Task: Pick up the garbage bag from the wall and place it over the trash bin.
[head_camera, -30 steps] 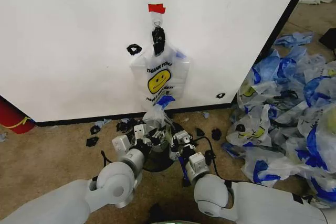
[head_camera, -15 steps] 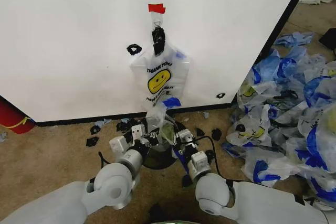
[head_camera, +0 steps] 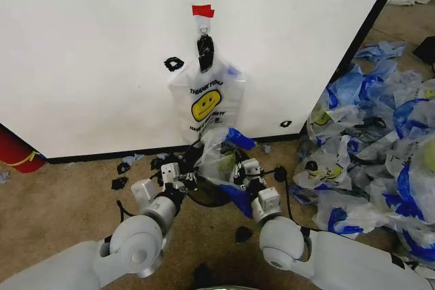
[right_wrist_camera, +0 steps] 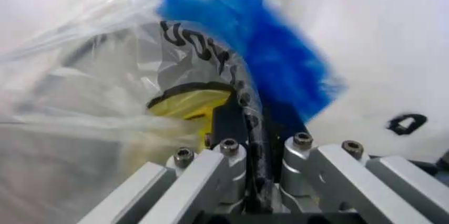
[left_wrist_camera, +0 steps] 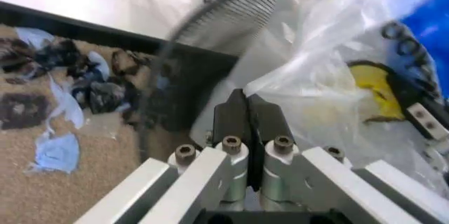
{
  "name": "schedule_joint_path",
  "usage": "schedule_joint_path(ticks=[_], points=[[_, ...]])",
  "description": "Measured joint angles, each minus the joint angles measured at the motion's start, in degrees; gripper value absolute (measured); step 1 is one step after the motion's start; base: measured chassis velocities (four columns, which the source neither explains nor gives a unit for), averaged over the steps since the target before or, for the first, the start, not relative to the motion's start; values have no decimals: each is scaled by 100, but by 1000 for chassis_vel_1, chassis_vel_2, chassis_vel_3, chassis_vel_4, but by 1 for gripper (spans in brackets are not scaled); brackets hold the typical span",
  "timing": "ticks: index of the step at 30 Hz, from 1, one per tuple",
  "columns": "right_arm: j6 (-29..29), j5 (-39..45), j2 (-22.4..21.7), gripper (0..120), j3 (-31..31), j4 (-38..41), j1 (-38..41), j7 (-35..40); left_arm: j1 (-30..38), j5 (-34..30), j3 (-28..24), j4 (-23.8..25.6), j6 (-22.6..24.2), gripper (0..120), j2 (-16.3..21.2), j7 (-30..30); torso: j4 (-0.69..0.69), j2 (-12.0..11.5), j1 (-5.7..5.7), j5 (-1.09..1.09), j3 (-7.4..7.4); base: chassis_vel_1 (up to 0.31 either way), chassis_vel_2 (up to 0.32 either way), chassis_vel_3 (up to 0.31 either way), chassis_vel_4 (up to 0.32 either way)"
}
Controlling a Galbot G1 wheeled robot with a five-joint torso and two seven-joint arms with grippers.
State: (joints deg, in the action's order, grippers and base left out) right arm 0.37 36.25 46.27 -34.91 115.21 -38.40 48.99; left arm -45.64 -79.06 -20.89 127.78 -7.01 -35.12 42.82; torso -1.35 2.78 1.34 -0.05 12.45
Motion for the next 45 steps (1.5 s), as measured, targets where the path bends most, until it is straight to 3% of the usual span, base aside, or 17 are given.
schedule_joint_path(ticks=[22, 34, 45], points=[[136, 28, -151, 1, 1041, 178, -737, -169, -177, 135, 220, -246, -55, 0, 251, -2, 0, 0, 0, 0, 0, 0, 0, 0, 0], [188, 29, -234, 1, 1258, 186, -930, -238, -196, 205, 307, -326, -68, 0, 270, -14, 0, 0, 0, 0, 0, 0, 0, 0, 0], [189, 43, -175, 1, 1182, 152, -829, -230, -164, 347, 371, 7, -63, 34, 287, -80, 0, 0, 0, 0, 0, 0, 0, 0, 0]])
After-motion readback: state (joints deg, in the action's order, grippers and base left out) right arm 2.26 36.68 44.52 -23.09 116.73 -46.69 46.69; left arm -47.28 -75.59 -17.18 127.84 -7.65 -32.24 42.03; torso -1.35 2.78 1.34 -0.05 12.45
